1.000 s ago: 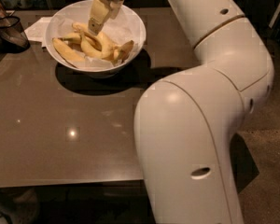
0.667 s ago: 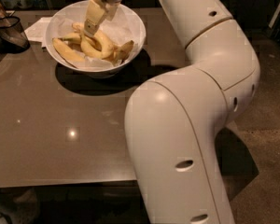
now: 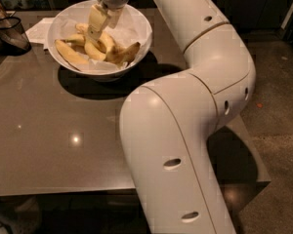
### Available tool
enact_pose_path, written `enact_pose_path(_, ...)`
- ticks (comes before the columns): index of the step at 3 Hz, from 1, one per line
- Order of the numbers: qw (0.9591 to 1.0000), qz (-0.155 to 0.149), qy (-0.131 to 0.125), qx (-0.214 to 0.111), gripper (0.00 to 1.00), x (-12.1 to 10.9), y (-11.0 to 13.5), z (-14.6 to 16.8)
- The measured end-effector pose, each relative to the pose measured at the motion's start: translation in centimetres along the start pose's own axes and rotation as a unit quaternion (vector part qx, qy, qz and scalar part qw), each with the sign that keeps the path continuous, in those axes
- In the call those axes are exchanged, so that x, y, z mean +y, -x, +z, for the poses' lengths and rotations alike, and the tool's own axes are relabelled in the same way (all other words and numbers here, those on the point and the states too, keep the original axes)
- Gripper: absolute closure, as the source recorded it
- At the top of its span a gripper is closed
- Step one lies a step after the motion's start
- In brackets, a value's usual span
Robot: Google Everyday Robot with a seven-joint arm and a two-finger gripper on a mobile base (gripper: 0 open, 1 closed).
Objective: Pick banana from white bowl
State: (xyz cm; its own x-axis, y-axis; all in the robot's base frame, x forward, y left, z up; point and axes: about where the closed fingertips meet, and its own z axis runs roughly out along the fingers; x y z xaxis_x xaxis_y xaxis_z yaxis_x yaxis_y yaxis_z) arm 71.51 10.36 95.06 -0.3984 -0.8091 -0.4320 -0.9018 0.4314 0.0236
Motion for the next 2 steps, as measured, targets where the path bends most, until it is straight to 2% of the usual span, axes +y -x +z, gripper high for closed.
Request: enact_pose_path(2, 0.9996, 0.019, -0.005, 0.017, 0.39, -0.98, -0.31, 1.7)
